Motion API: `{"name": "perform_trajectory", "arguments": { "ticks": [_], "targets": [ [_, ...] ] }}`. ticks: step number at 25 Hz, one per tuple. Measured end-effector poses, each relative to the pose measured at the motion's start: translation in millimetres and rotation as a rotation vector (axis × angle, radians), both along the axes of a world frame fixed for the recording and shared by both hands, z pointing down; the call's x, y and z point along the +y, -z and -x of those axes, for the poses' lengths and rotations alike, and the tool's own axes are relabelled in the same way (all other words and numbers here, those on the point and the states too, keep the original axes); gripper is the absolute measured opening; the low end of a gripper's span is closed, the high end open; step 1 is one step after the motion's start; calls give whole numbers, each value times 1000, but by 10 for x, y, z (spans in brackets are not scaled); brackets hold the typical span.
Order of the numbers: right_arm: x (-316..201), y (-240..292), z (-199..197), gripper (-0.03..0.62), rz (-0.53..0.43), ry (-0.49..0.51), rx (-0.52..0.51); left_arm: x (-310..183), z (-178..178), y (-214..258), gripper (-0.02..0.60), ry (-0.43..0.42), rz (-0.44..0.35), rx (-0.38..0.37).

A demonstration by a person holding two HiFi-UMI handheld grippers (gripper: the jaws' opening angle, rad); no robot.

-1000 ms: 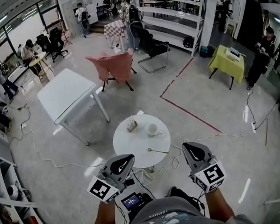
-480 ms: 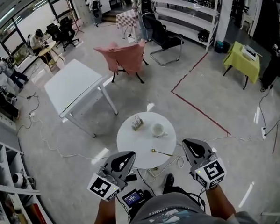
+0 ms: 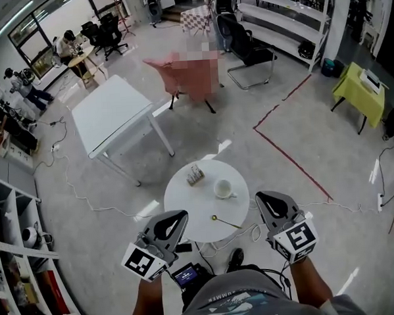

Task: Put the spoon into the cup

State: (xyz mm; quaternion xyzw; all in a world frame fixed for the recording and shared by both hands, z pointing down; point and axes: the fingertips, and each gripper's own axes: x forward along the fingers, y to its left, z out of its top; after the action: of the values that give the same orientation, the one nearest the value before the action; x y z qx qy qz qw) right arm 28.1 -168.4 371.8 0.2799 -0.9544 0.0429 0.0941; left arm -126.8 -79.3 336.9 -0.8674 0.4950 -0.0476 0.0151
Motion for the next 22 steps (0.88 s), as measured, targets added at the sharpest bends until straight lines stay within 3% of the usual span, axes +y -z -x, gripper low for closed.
{"name": "perform_trajectory", "arguments": {
  "ticks": [8,22],
  "targets": [
    [-203,-89,110,3,20,16,3,-219,58,-15,0,7,12,2],
    [-254,-324,257,3,71,-99,40,-411,344,-213,0,-89,47,33]
  ]
}}
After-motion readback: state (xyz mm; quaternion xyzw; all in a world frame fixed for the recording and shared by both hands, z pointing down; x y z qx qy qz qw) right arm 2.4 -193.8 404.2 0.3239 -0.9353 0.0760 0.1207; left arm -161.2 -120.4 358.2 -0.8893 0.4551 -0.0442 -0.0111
